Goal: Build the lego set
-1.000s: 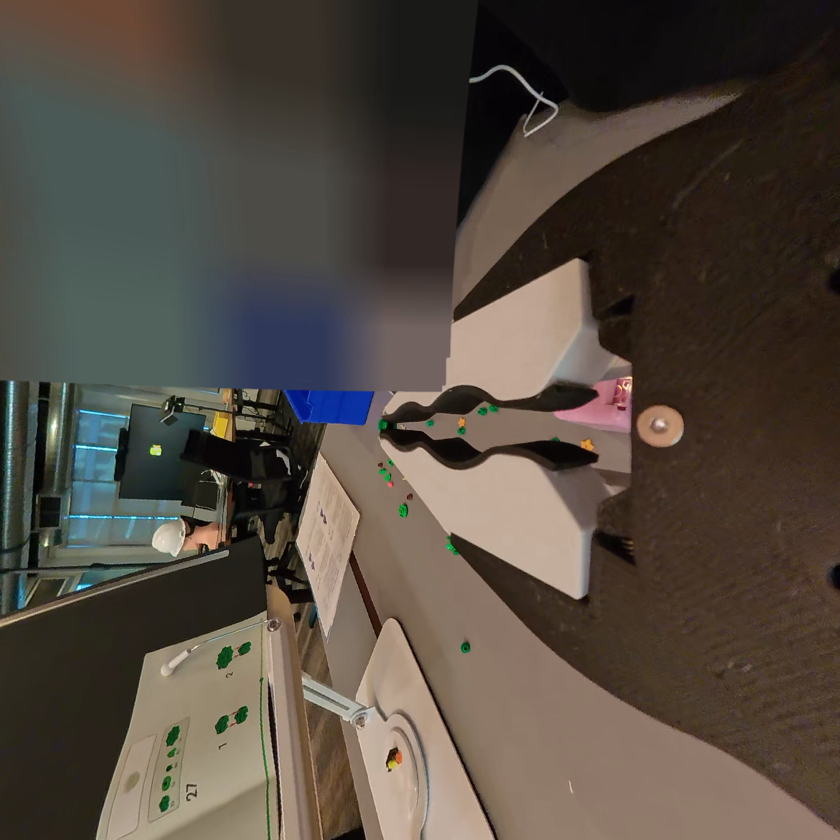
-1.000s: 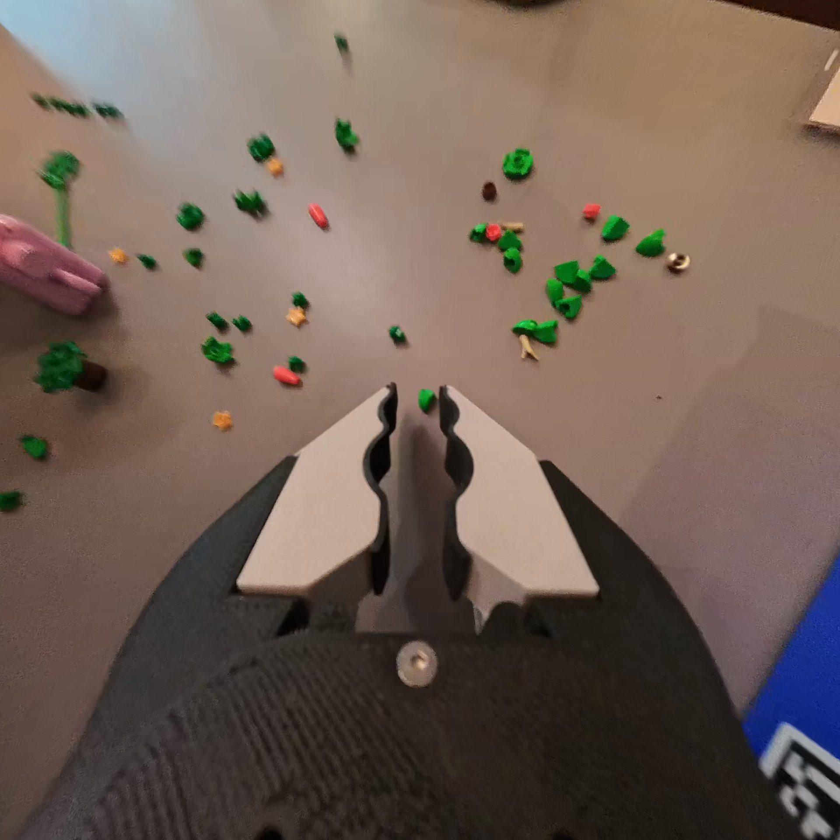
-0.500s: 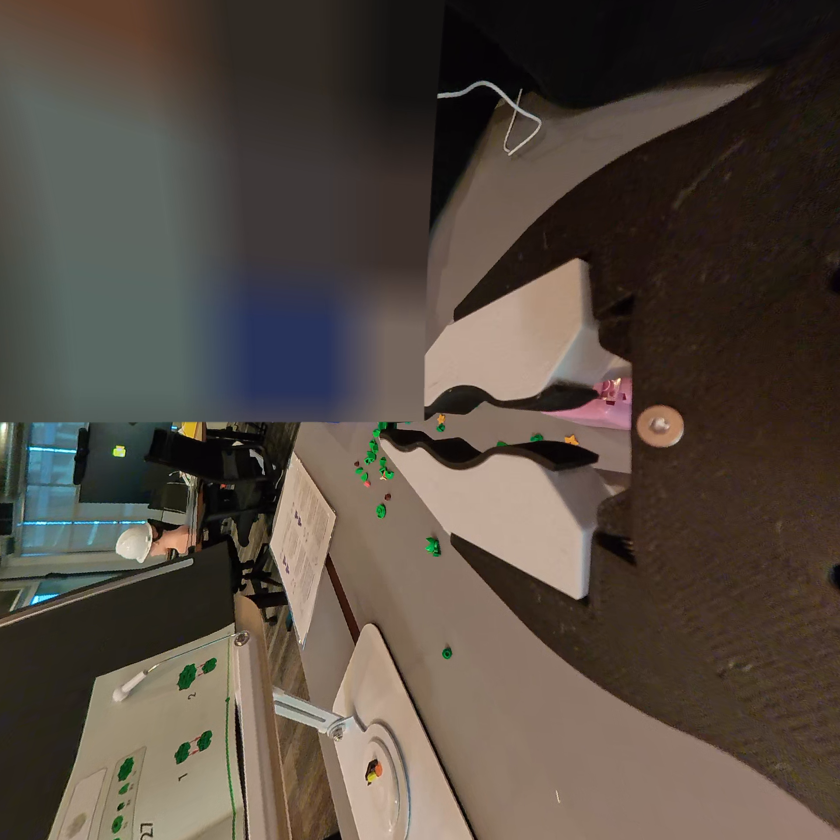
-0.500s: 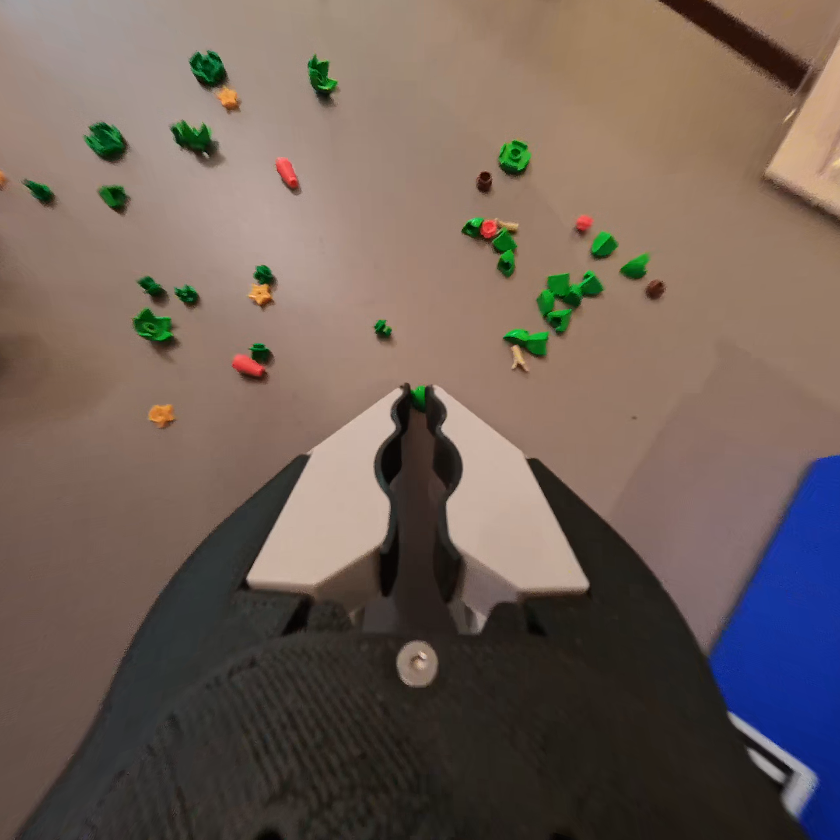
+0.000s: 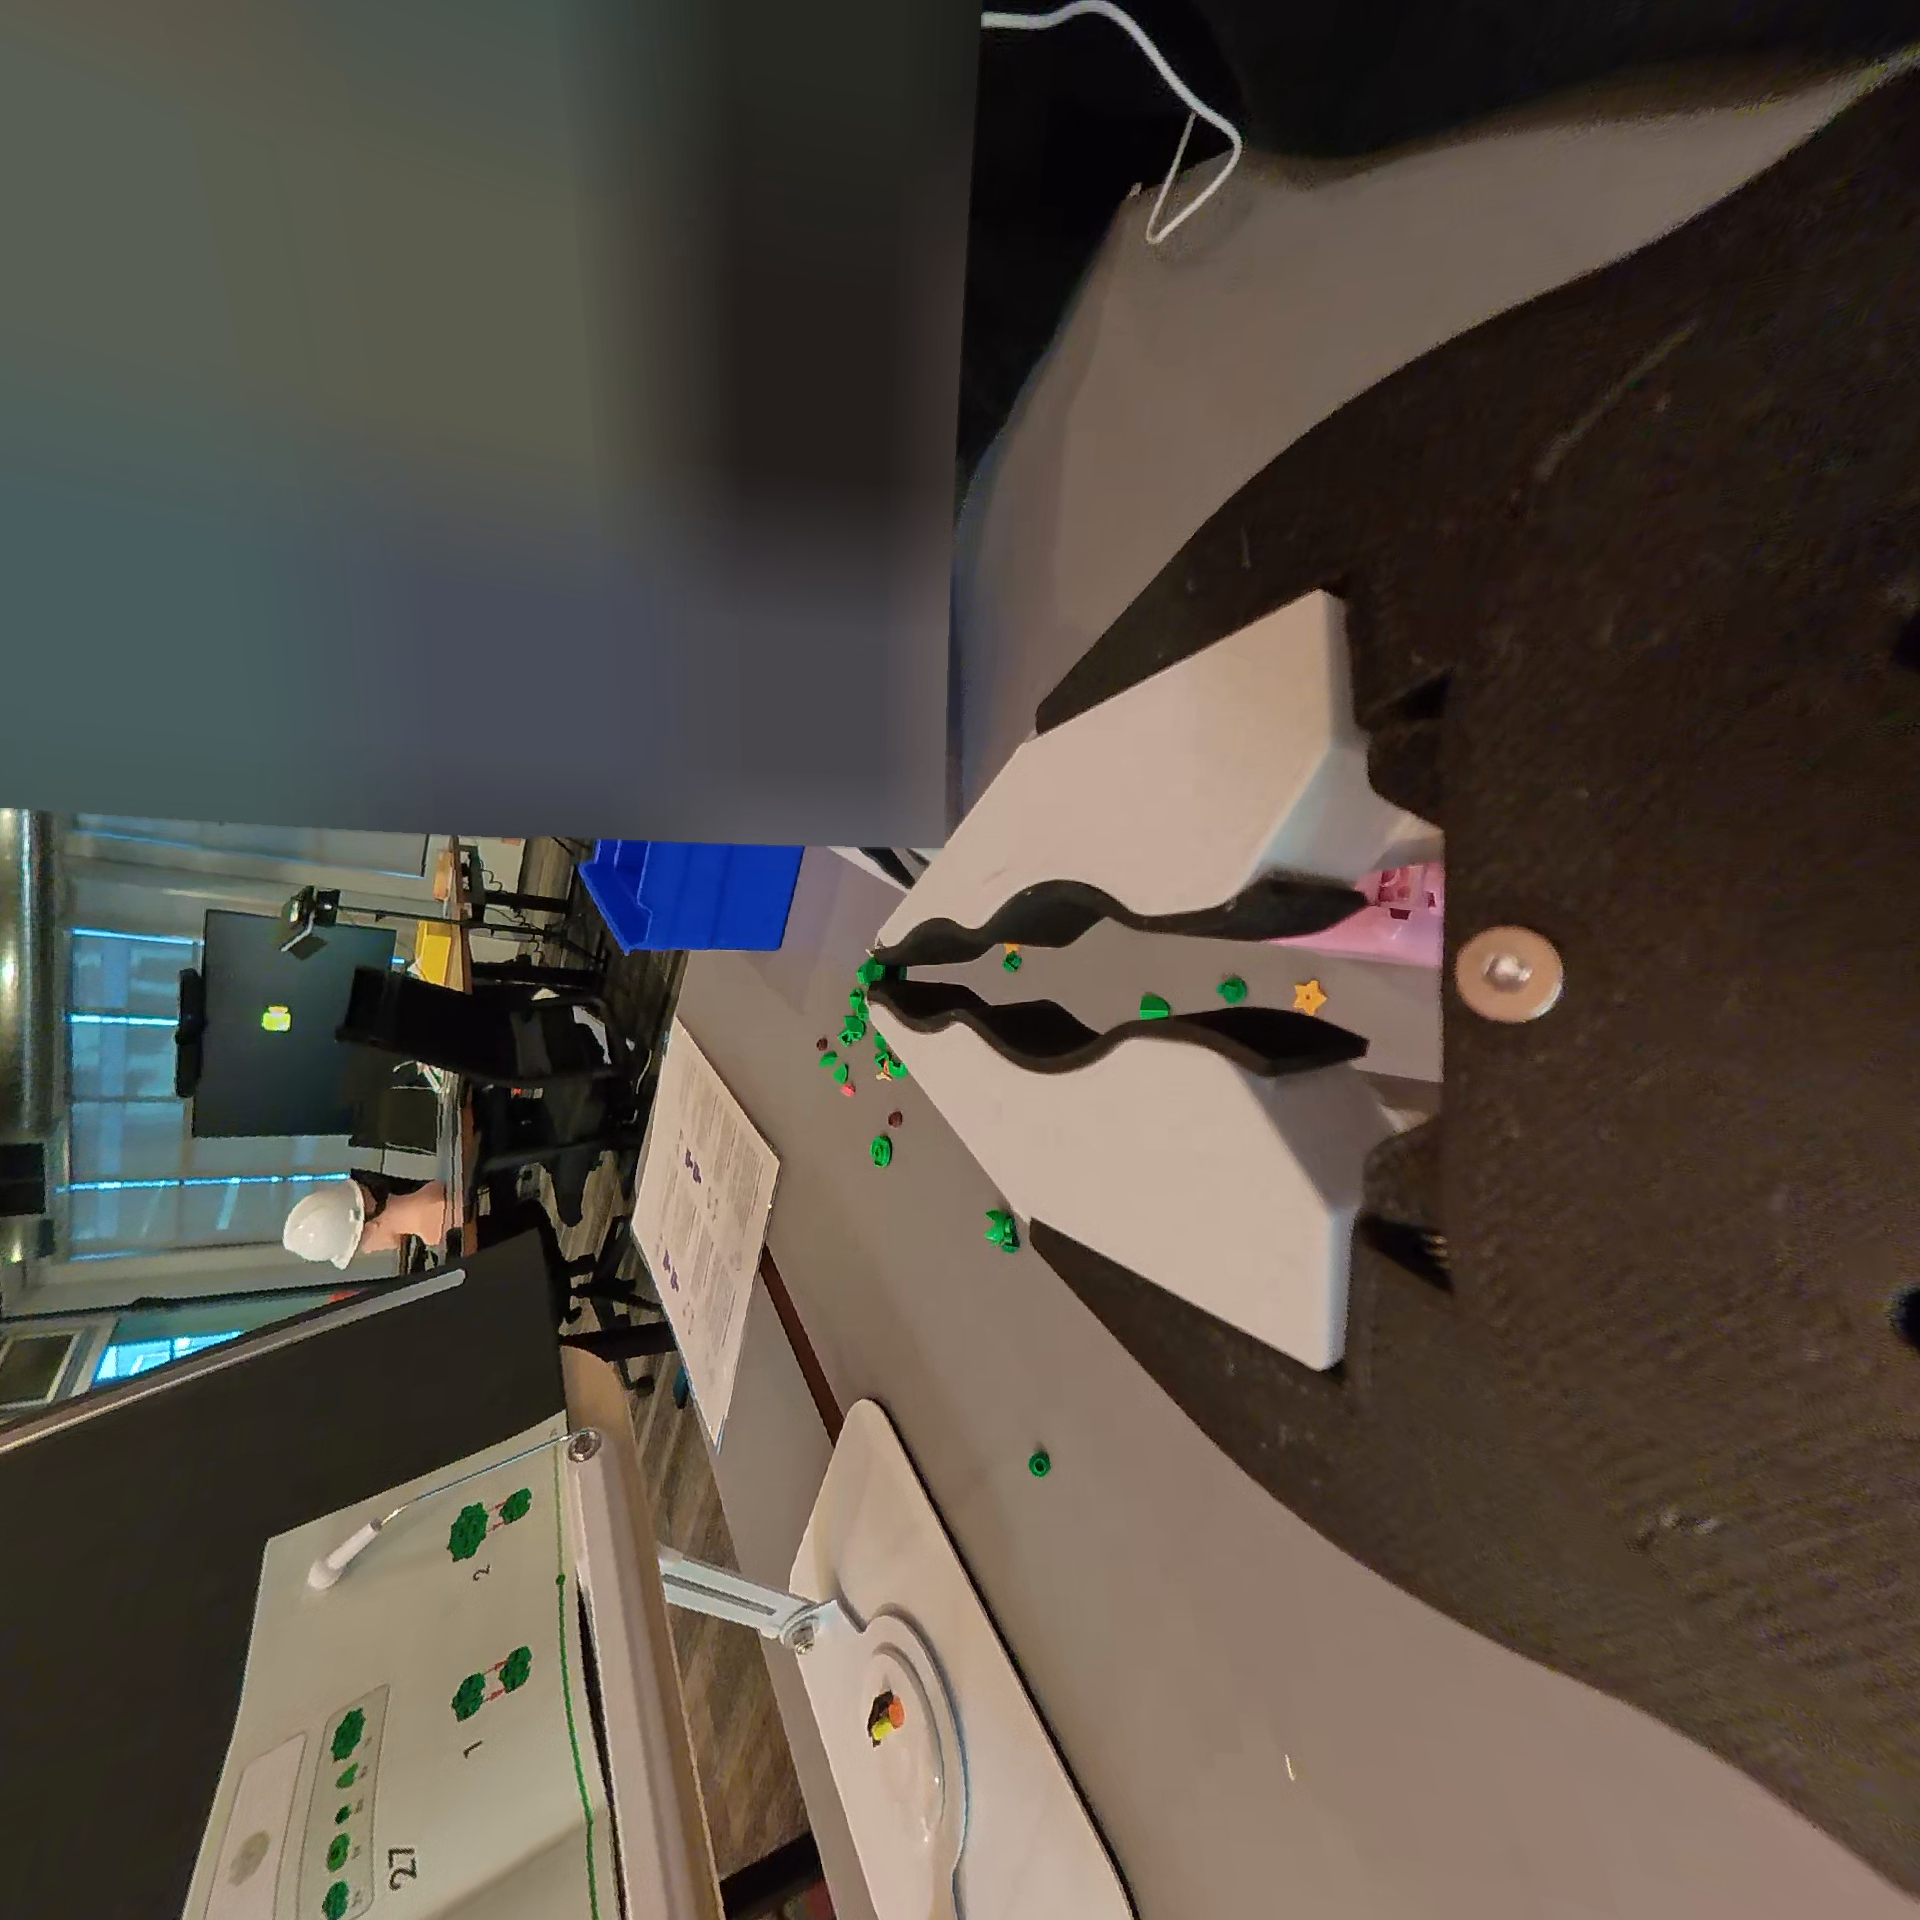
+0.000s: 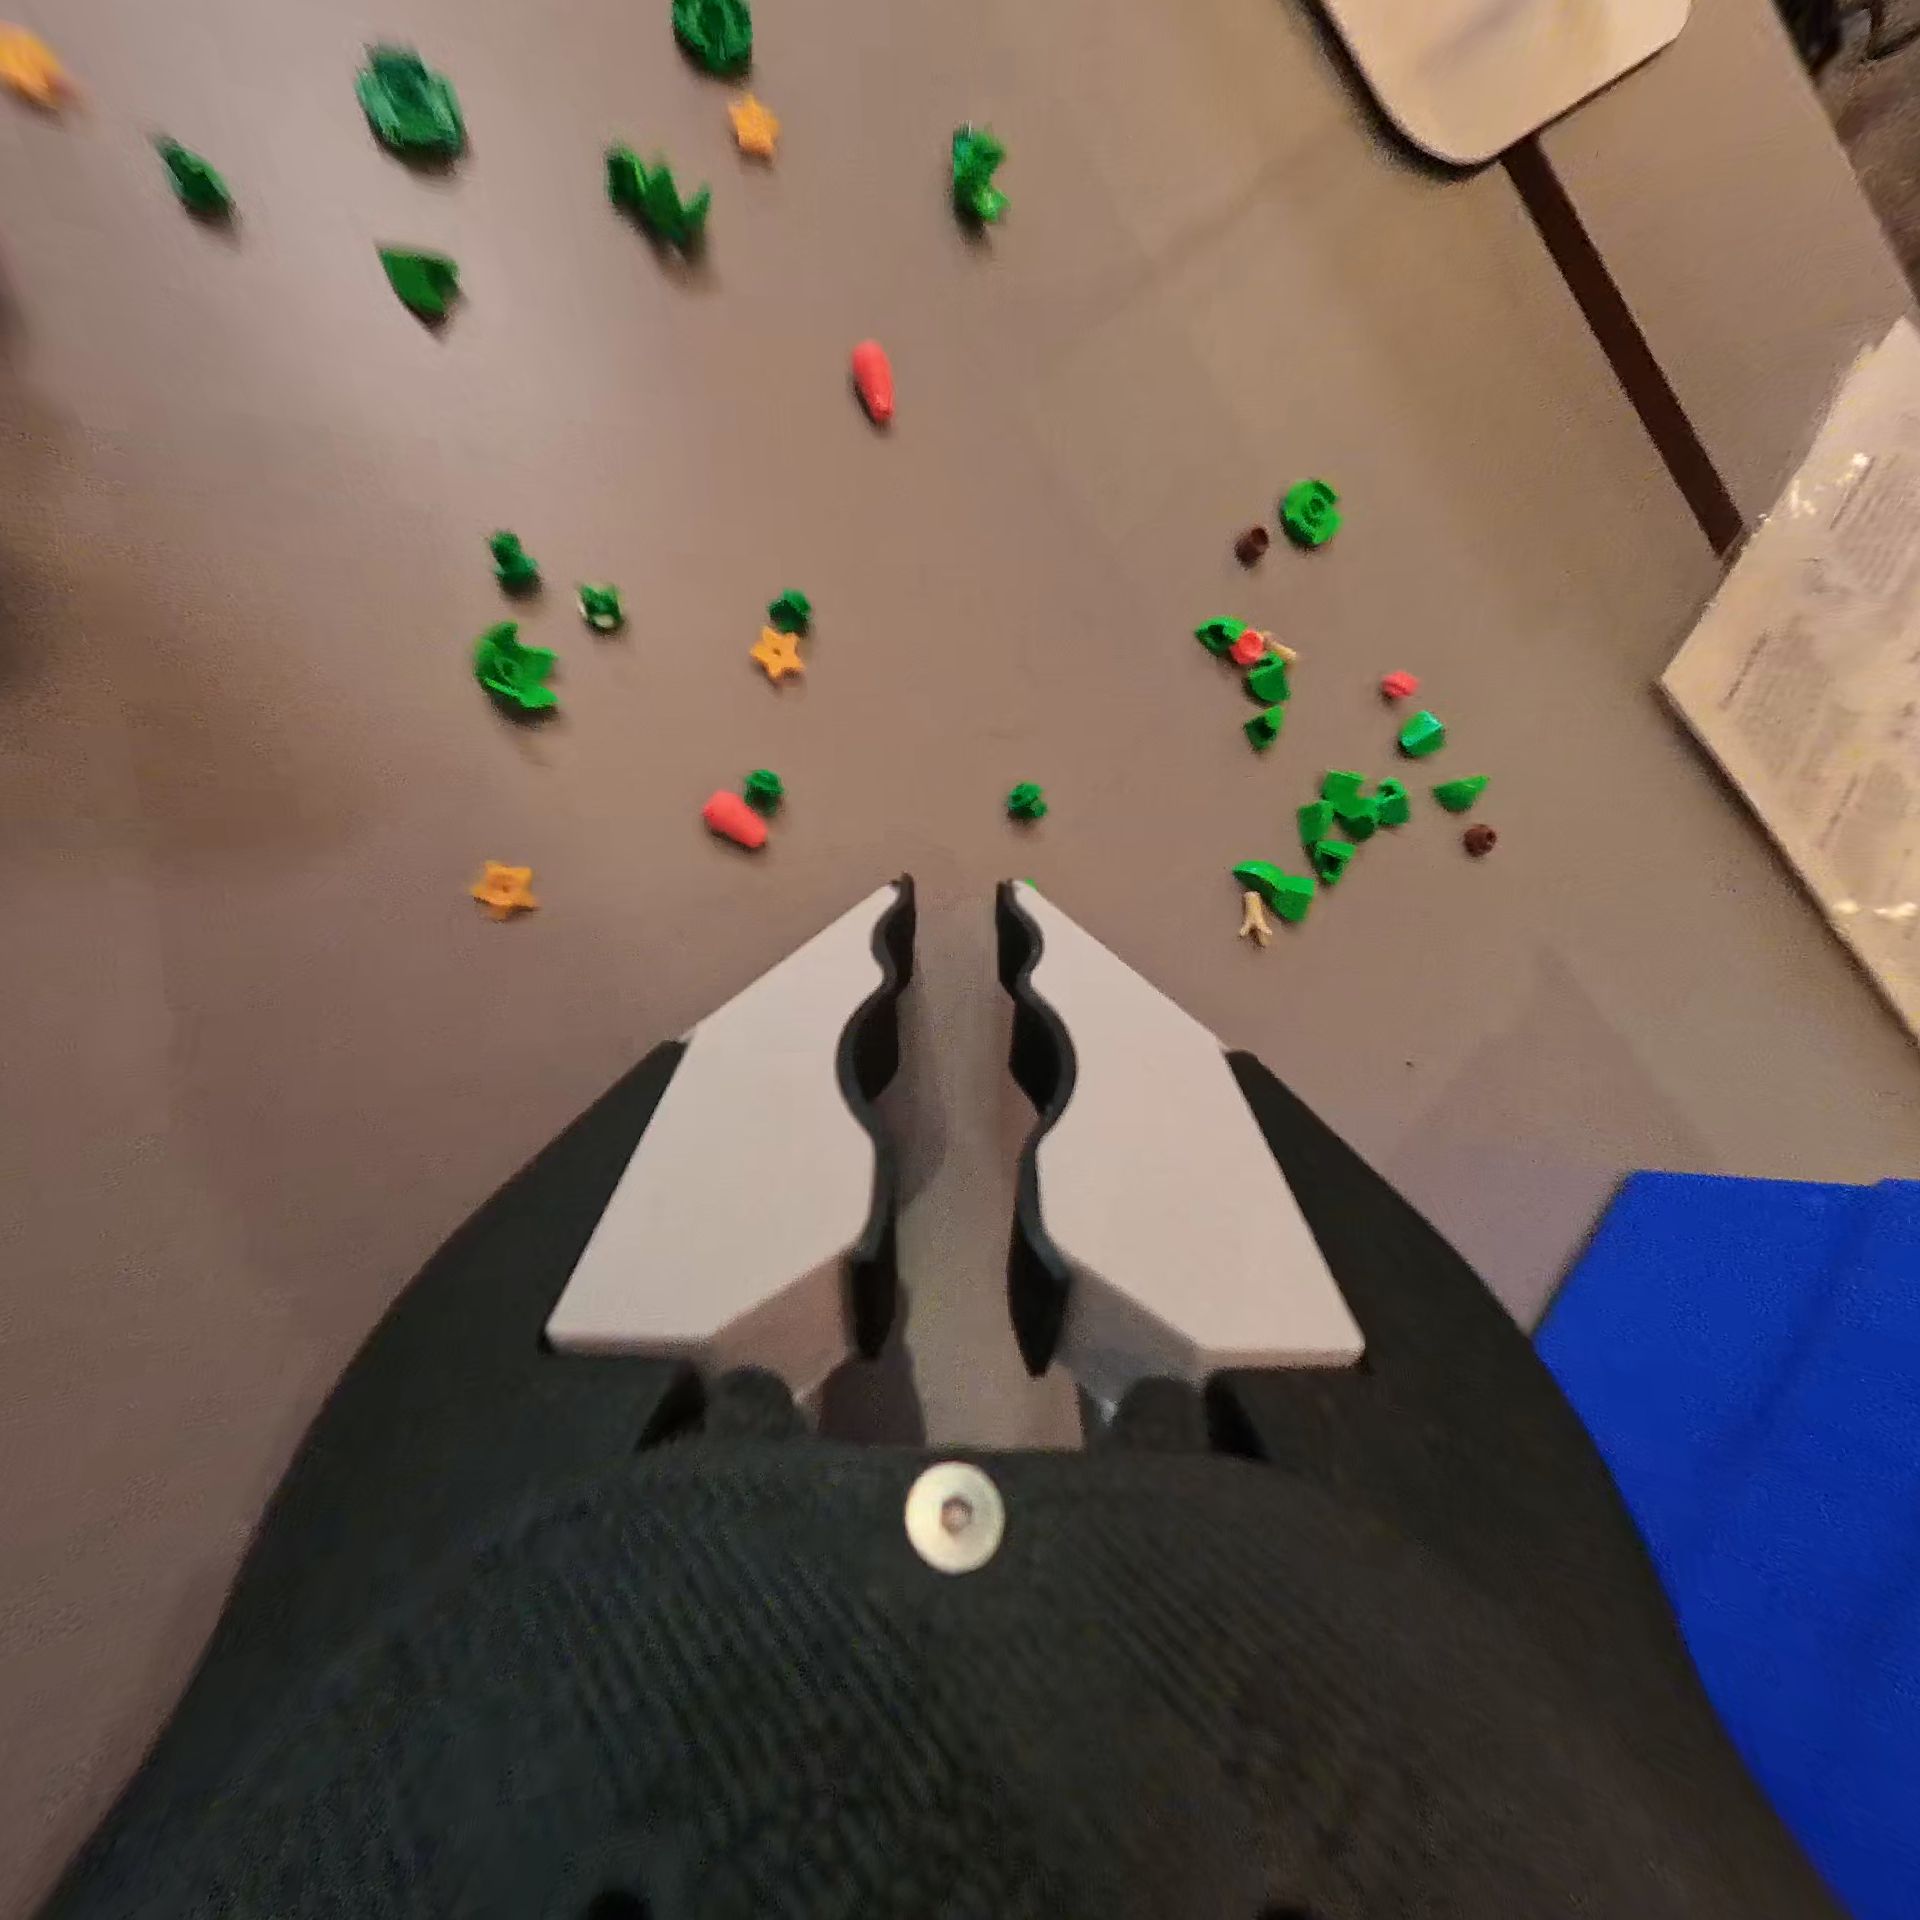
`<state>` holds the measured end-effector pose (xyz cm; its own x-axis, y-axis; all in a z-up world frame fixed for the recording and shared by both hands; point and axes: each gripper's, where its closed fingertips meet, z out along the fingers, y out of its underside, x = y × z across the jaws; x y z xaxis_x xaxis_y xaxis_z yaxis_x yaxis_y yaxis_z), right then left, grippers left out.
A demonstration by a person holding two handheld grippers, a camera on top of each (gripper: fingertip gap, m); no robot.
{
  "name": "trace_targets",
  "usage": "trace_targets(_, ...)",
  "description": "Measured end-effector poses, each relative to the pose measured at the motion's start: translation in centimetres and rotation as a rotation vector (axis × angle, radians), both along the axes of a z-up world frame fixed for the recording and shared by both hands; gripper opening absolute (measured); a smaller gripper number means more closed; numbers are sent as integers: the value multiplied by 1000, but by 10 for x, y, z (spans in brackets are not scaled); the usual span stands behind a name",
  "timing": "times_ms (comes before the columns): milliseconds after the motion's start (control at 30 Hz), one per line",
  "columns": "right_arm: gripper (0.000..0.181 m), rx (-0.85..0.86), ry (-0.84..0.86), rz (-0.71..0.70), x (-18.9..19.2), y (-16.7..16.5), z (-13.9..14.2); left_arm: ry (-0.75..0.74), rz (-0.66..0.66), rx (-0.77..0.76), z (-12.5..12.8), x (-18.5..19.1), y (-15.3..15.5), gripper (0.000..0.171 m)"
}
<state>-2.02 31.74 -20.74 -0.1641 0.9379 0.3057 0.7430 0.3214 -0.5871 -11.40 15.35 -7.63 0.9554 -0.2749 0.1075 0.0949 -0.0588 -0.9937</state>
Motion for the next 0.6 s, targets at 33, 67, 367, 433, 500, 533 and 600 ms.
trace_targets(33, 14, -24, 23, -7, 0, 1, 4, -1, 0, -2, -1, 0, 0, 0)
trace_targets(67, 14, -36, 39, -17, 1, 4, 7, -4, 0, -3, -1, -1, 1, 0)
trace_targets(367, 16, -123, 60, -49, -4, 11, -5, -24, -9, -8, -4, -2, 1, 0)
trace_targets(433, 16, -138, 58, -62, -5, 12, -9, -27, -12, -8, -4, -2, 1, 0)
trace_targets(500, 17, -164, 59, -67, -6, 13, -11, -28, -14, -8, -3, -2, 1, 0)
trace_targets(533, 16, -184, 67, -69, -7, 12, -11, -28, -15, -7, -3, -1, 1, 0)
trace_targets(600, 15, -206, 74, -83, -7, 14, -11, -28, -16, -4, -2, -1, 1, 0)
